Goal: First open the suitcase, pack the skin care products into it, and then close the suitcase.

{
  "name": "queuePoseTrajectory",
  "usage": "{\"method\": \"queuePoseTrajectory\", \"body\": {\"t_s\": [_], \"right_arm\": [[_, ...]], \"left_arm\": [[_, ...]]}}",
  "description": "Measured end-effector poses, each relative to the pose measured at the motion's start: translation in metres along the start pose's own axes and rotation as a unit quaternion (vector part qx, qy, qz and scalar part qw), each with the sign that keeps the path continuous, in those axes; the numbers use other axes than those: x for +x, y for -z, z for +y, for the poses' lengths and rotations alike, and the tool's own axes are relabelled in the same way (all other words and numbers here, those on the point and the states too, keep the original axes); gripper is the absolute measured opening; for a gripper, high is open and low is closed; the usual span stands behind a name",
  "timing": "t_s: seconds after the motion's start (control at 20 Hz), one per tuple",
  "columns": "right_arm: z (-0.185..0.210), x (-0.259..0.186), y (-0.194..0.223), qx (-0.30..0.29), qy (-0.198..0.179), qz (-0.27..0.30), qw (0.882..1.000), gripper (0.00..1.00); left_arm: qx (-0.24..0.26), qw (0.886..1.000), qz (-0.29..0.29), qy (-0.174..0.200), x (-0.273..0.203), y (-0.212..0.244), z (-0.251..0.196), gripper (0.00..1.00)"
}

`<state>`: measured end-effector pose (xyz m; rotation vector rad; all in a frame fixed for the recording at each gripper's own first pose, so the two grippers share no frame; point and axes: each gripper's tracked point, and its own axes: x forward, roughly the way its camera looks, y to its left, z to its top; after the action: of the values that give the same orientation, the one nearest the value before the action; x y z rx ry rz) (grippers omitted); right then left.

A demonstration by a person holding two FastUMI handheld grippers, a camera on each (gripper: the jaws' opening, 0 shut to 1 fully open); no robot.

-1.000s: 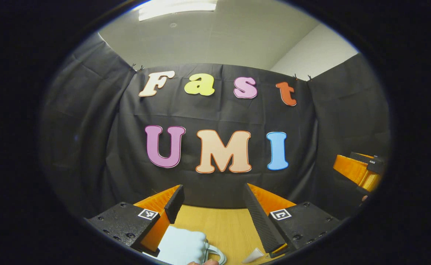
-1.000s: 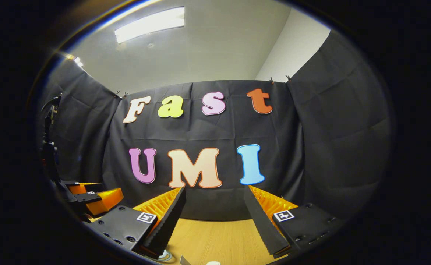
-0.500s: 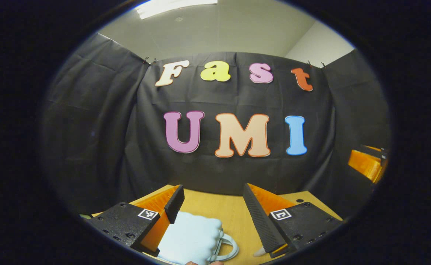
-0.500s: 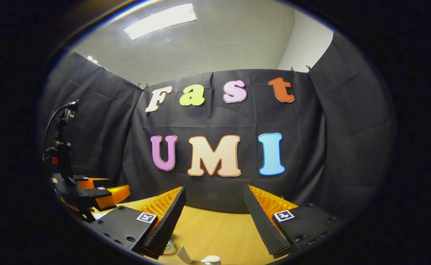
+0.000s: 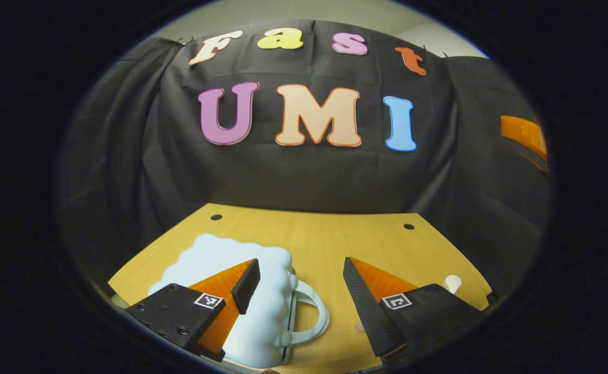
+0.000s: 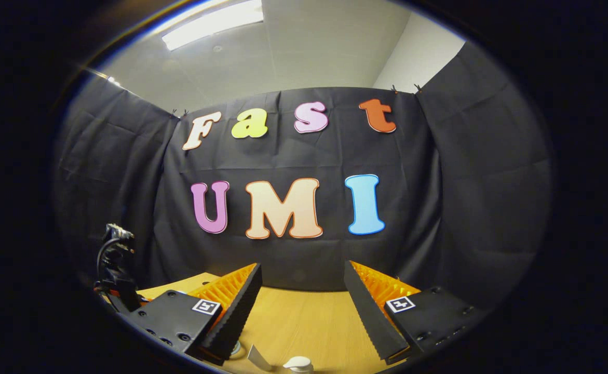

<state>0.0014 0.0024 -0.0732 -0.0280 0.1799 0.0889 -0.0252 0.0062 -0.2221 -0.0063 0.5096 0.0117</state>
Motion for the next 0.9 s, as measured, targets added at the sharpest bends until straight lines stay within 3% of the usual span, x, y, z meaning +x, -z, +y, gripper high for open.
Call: {"method": "queuePoseTrajectory", "body": {"t_s": [0.25, 0.65, 0.9], "right_arm": [[-0.017, -0.004, 0.018, -0.01, 0.022, 0.03, 0.999, 0.99], [-0.023, -0.008, 0.033, -0.023, 0.033, 0.054, 0.998, 0.99], [-0.013, -0.008, 0.039, -0.04, 0.021, 0.066, 0.997, 0.99]], "left_arm": [[-0.035, 0.997, 0.07, 0.01, 0.017, 0.045, -0.016, 0.93], [-0.014, 0.988, 0.151, -0.004, 0.036, 0.094, -0.019, 0.91], [0.009, 0.983, 0.183, -0.002, 0.051, 0.111, -0.032, 0.82]]}}
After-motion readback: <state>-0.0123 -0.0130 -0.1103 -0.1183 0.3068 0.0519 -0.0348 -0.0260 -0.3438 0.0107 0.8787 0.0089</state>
